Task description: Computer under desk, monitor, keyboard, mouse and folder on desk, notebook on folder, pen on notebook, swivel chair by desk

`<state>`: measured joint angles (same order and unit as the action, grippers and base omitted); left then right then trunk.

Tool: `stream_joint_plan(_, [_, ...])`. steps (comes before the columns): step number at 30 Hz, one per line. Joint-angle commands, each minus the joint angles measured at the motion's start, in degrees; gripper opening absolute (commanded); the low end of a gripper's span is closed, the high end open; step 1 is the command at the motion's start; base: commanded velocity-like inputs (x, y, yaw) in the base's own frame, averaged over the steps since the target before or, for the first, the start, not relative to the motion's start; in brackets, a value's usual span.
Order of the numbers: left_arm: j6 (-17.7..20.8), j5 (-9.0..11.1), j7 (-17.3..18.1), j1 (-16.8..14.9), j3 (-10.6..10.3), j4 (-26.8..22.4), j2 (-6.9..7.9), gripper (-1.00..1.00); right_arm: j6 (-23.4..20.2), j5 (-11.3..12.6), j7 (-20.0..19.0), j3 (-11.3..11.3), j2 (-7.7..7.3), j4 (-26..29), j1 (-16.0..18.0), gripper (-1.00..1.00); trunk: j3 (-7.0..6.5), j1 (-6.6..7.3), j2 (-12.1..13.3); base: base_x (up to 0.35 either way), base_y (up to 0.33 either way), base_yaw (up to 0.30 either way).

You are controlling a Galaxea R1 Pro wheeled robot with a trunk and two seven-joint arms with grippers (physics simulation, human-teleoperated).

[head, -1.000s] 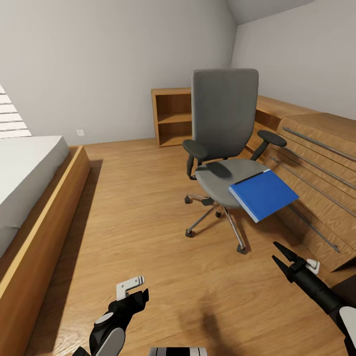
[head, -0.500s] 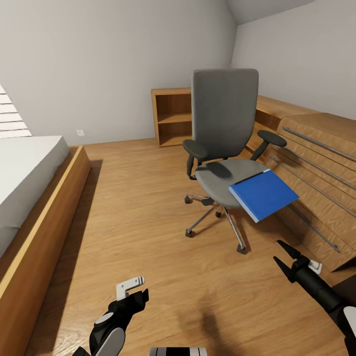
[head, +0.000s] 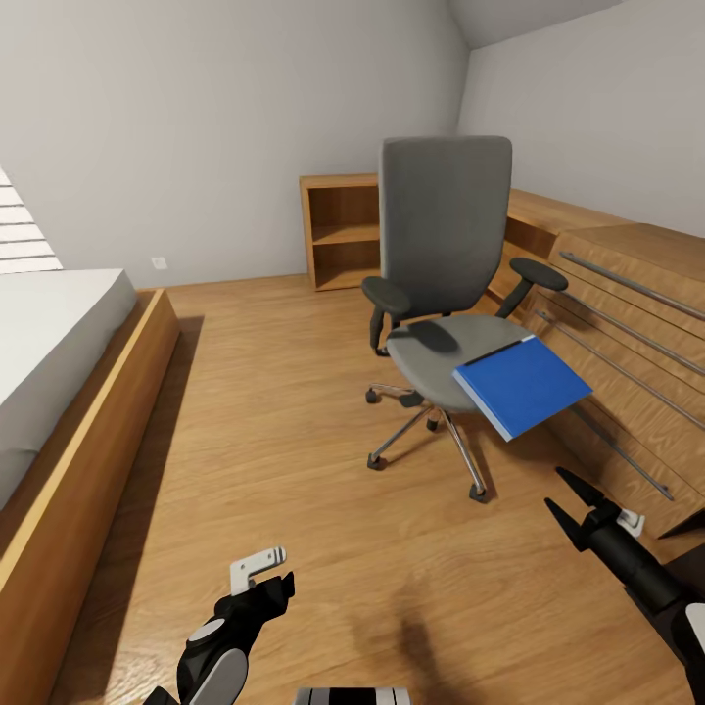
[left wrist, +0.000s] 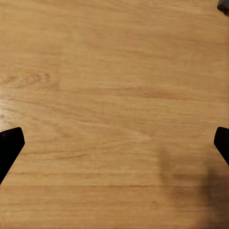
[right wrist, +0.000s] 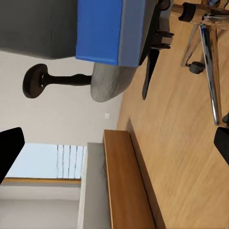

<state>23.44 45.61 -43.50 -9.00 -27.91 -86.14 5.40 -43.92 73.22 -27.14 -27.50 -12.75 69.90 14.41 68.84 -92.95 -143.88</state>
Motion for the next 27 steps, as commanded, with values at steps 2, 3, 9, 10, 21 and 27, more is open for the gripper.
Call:
stream_joint_plan(2, [0.06, 0.29, -0.45, -0.05, -0.12, -0.08, 0.05, 1.0, -0.36, 0.06, -0.1, -0.15, 0.01, 0.06, 0.03, 1.0, 0.05, 0.01, -0.02, 0.048, -0.018, 0.0])
stream_joint_plan(3, [0.05, 0.29, -0.45, -0.05, -0.12, -0.08, 0.05, 1.0, -0.37, 0.07, -0.1, -0.16, 0.0, 0.05, 0.02, 1.0, 0.05, 0.01, -0.02, 0.101, -0.047, 0.0])
stream_joint_plan(9, [0.05, 0.27, -0.37, -0.05, -0.06, 0.12, 0.05, 1.0, -0.39, 0.08, 0.09, -0.18, 0.0, -0.21, 0.02, 1.0, 0.05, 0.01, -0.02, 0.1, -0.053, 0.0])
stream_joint_plan(10, [0.07, 0.27, -0.37, -0.05, -0.05, 0.14, 0.05, 1.0, -0.42, 0.08, 0.15, -0.18, 0.0, -0.24, 0.03, 1.0, 0.05, 0.01, -0.02, 0.026, -0.014, 0.0])
stream_joint_plan(21, [-0.27, 0.23, -0.42, -0.05, -0.11, 0.27, 0.06, 1.0, -0.38, 0.08, 0.25, -0.46, -2.24, -5.63, 0.12, 1.0, 0.05, 0.01, -0.02, 0.148, -0.067, 0.0])
stream_joint_plan(27, [-0.39, 0.27, -0.42, -0.05, -0.12, 0.27, 0.05, 1.0, -0.4, 0.14, 0.25, -0.45, -2.64, -6.82, 0.24, 1.0, 0.05, 0.01, -0.02, 0.067, -0.038, 0.0])
